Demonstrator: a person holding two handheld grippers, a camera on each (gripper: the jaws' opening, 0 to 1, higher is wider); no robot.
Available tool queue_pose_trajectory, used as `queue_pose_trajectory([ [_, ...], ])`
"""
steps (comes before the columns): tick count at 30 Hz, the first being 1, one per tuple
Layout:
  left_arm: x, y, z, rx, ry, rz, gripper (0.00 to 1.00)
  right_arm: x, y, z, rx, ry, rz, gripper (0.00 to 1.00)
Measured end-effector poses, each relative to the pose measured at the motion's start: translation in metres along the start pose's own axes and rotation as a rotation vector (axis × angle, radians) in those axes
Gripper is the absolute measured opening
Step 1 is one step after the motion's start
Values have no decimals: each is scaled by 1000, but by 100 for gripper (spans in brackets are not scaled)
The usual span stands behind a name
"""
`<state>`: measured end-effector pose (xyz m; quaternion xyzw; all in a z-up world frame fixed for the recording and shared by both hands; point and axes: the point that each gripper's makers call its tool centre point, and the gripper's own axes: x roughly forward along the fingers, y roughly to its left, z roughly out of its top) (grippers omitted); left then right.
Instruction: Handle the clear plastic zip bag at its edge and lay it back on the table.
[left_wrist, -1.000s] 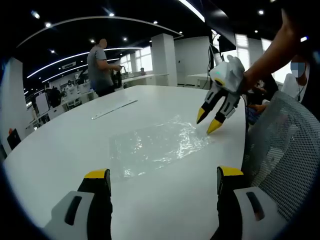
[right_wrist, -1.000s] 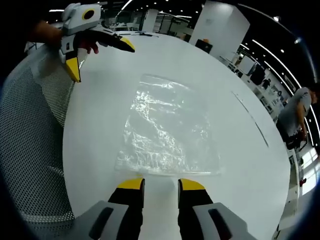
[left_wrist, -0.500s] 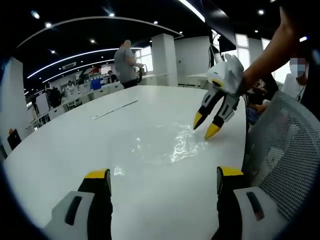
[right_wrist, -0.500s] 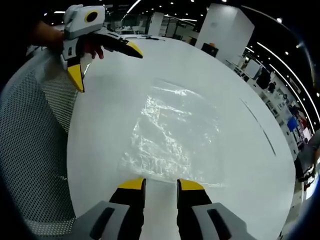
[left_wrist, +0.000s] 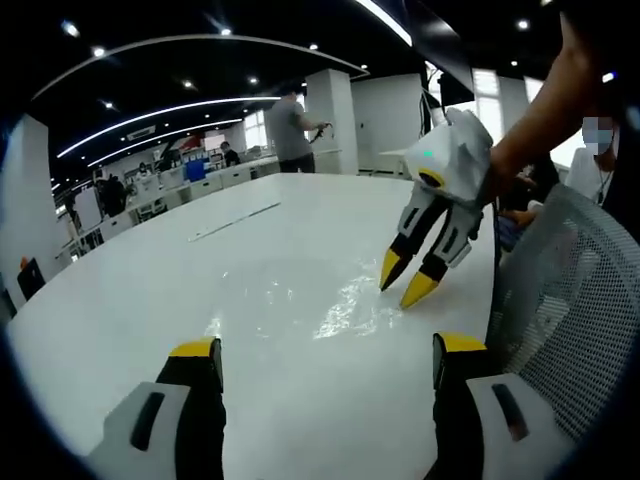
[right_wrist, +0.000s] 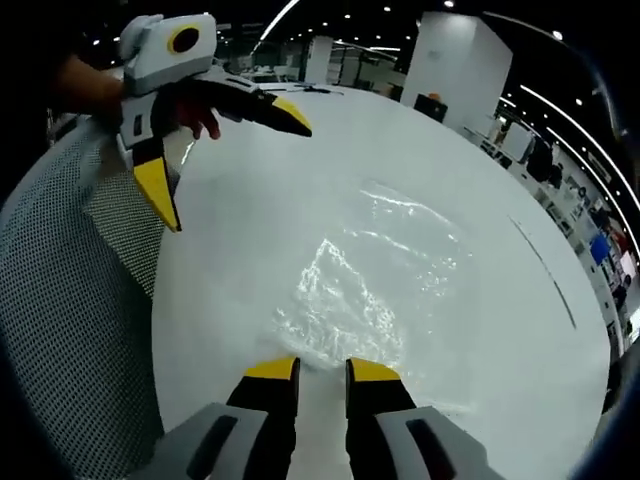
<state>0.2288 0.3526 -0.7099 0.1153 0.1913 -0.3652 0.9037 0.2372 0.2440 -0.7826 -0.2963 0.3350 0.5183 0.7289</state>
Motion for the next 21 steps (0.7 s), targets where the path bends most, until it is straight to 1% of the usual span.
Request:
queue_pose_trajectory([
  [4, 0, 0, 0, -1, 4, 1, 85, 1, 3, 3, 33, -11, 5, 8],
  [6, 0, -2, 0, 6, 7, -6, 85, 2, 6, 7, 53, -22, 6, 4],
  [10, 2, -5, -2, 21, 14, -20, 84, 6, 14, 16, 126, -37, 22, 3],
  [13, 3, -9, -4, 50, 24, -44, 81, 9, 18, 21, 128, -45, 19, 1],
  [14, 3, -10, -4, 58, 27, -51, 80, 9, 20, 24, 127, -57, 19, 1],
  [17, 5, -14, -5, 97, 44, -82, 75, 11, 25, 28, 142, -68, 23, 0],
  [21, 8, -28, -8, 166, 71, -148, 64, 12, 29, 29, 149, -77, 22, 0],
])
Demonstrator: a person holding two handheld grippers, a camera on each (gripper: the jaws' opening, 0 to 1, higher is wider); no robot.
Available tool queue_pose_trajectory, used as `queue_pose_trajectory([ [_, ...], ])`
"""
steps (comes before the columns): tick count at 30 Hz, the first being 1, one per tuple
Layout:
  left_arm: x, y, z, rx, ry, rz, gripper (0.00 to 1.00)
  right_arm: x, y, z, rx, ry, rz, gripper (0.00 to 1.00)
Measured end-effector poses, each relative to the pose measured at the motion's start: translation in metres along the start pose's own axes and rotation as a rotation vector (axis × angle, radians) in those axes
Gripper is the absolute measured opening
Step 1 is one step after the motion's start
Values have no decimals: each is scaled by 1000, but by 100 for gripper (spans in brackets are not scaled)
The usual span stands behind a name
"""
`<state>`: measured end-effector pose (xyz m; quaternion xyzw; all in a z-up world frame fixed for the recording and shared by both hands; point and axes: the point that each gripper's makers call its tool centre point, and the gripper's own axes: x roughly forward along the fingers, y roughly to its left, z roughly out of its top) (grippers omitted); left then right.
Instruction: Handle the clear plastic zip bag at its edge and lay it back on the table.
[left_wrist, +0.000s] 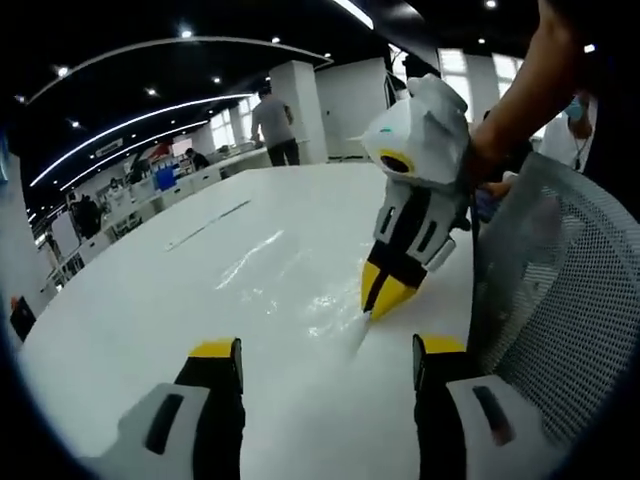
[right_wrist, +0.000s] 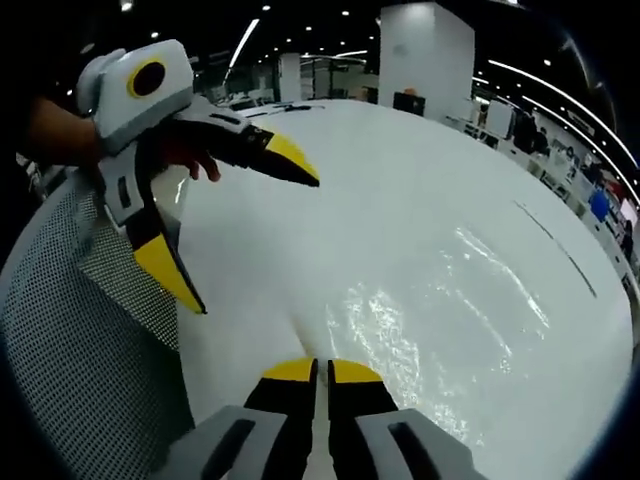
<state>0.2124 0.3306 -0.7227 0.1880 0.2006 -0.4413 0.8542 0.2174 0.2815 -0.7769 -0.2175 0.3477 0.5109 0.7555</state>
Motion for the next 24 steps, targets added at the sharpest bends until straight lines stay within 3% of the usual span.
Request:
queue_pose_trajectory([
  [8, 11, -17, -2, 114, 56, -97, 46, -4, 2, 3, 18, -16, -2, 0],
  [16, 23, -24, -2, 330, 132, -167, 31, -4, 4, 5, 34, -27, -5, 0],
  [24, 35, -25, 2, 462, 160, -193, 25, -11, 5, 15, 38, -49, -11, 0],
])
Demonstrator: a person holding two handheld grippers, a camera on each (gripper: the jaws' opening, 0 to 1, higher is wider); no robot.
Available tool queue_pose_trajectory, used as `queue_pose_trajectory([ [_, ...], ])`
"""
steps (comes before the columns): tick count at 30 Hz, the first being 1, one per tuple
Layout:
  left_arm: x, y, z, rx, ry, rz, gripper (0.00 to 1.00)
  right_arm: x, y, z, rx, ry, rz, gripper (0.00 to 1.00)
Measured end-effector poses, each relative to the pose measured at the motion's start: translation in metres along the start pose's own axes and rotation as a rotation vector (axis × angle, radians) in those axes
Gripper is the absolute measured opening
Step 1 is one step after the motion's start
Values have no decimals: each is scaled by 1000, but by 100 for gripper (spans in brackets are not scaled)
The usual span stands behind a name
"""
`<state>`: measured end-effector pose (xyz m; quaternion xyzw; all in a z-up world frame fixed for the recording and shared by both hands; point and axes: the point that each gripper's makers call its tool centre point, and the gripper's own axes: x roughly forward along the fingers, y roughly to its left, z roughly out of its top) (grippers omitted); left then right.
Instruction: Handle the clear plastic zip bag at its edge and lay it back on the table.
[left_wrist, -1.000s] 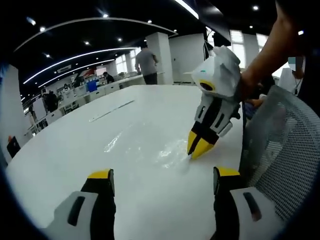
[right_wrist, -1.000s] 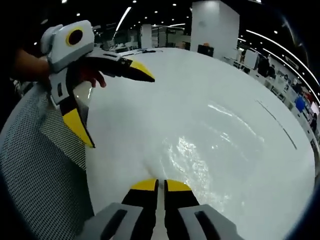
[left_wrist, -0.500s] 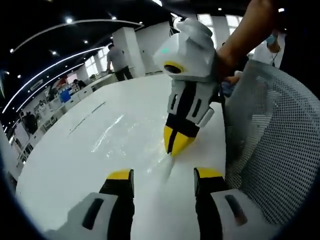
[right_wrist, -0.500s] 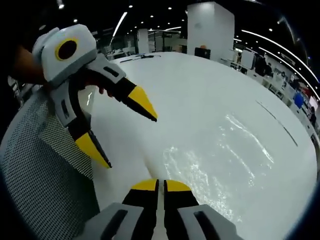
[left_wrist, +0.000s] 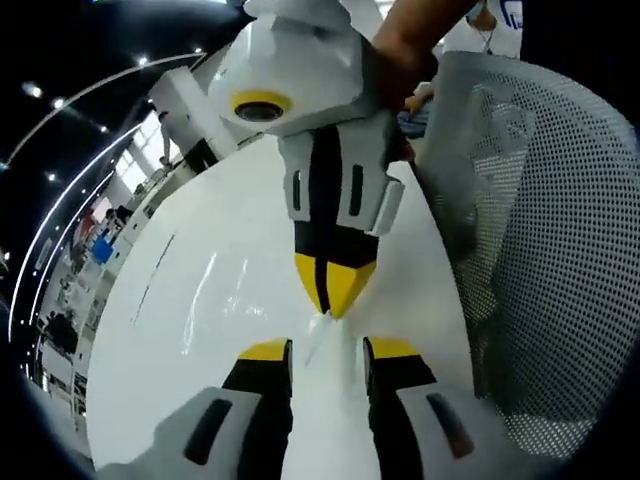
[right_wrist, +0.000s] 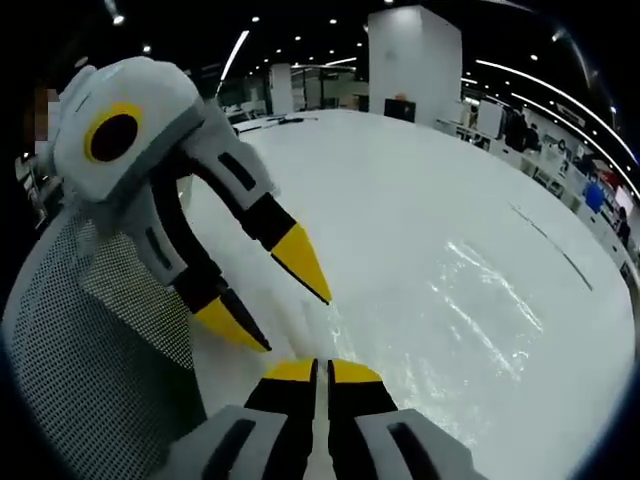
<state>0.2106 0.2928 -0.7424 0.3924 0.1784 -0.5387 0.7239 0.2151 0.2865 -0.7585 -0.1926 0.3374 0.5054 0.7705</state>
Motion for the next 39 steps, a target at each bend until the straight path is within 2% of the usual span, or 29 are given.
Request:
queue_pose_trajectory([
  [4, 2, 0, 0, 50, 13, -19, 18, -2, 0, 3, -1, -11, -7, 0],
  [5, 4, -2, 0, 67, 19, -42, 15, -3, 0, 4, 0, -13, -8, 0],
  [14, 5, 5, 7, 113, 15, -30, 1, -11, 1, 7, -6, -9, -16, 0],
  [24, 4, 7, 12, 130, 9, -23, 0, -18, 0, 10, -24, -14, -29, 0],
  [28, 4, 8, 12, 133, 6, -19, 0, -22, -2, 9, -125, -8, -53, 1],
  [30, 4, 9, 13, 127, 8, -17, 0, -23, -2, 7, -131, 2, -61, 2],
  [33, 3, 11, 15, 122, 4, -12, 0, -26, -4, 5, -148, 7, -77, 10],
  [39, 0, 14, 21, 118, -9, -9, 0, -29, -11, -3, -172, 31, -95, 10],
])
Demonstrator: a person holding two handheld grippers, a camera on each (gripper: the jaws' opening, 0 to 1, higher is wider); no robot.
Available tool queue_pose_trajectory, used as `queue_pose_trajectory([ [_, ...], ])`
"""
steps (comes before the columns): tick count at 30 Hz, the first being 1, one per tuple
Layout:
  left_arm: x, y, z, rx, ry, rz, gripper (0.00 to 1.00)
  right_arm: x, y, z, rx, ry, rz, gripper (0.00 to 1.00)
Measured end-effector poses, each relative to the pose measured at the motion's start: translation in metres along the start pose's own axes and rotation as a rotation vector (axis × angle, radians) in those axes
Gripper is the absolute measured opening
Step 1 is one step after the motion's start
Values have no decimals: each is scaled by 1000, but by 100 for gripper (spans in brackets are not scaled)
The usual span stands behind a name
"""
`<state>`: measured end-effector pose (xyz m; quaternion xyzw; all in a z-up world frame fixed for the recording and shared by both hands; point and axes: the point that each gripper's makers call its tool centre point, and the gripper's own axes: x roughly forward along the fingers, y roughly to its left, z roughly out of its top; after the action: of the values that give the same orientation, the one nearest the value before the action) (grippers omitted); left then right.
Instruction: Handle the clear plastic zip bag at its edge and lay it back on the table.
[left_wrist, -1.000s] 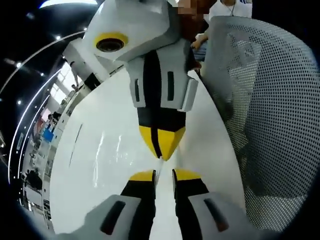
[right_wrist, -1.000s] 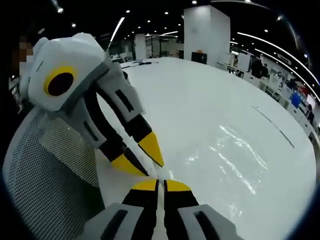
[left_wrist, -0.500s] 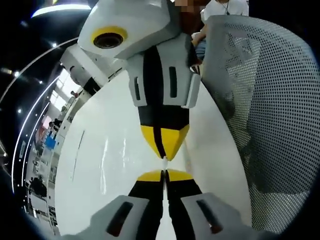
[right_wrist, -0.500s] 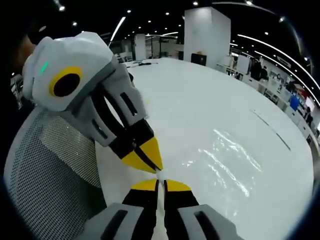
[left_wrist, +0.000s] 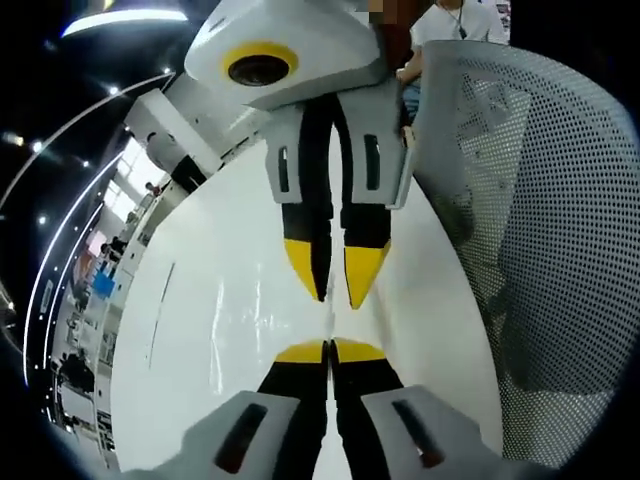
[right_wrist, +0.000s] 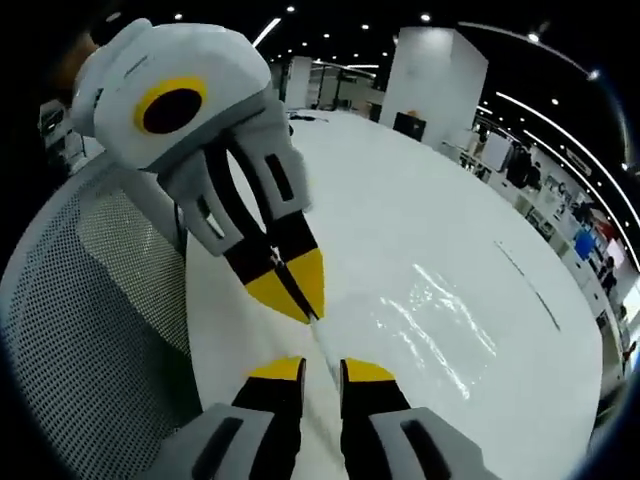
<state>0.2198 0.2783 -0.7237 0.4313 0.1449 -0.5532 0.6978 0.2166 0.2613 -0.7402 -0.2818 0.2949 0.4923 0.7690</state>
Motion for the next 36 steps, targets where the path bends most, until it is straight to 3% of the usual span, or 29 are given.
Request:
queue_pose_trajectory([
  [13, -5, 1, 9, -27, -35, 6, 0, -1, -5, 3, -78, -18, -19, 1],
  [26, -3, -1, 3, 15, -4, -12, 0, 1, 4, 5, -185, -7, 9, 0],
  [36, -4, -1, 1, -6, 12, -17, 0, 0, 7, 9, -162, -13, 10, 0],
])
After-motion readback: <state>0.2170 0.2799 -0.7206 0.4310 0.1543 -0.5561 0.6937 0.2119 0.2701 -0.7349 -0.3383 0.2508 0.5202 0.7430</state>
